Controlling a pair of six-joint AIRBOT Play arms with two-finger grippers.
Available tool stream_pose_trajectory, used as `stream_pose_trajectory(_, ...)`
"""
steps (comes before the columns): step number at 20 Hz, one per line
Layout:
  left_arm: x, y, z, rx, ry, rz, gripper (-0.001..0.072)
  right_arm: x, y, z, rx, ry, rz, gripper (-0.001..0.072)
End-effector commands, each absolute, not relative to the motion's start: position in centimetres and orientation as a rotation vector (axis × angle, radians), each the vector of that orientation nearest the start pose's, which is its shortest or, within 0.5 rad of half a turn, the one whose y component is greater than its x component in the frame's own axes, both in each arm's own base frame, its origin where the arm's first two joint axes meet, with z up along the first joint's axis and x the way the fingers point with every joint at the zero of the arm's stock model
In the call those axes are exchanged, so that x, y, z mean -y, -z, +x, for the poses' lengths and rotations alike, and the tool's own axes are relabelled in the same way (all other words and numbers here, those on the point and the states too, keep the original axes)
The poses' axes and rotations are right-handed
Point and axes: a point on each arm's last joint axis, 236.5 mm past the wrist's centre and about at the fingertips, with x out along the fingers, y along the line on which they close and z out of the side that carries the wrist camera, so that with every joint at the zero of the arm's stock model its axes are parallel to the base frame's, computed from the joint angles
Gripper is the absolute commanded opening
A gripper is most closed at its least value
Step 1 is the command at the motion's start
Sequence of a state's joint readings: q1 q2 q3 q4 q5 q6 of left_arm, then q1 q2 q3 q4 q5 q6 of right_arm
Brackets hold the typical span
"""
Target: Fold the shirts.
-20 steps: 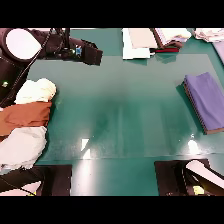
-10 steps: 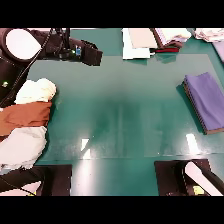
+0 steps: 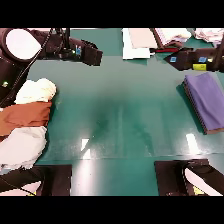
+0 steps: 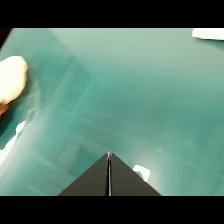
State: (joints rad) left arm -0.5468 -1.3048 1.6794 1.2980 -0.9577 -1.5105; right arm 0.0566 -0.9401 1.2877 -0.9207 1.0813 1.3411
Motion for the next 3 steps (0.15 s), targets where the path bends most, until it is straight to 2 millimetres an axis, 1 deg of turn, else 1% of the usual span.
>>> stream_pose_trajectory(1, 30.34, -25.12, 39.74, -0.607, 0.719, 0.001, 0.0026, -16.82, -24.59, 35.37, -0.651, -0.618, 0.254, 0.0018)
stream_pose_trajectory(3, 30.34, -25.12, 39.74, -0.607, 0.719, 0.002, 0.0026, -16.49, -24.42, 35.35, -0.660, -0.612, 0.256, 0.0018)
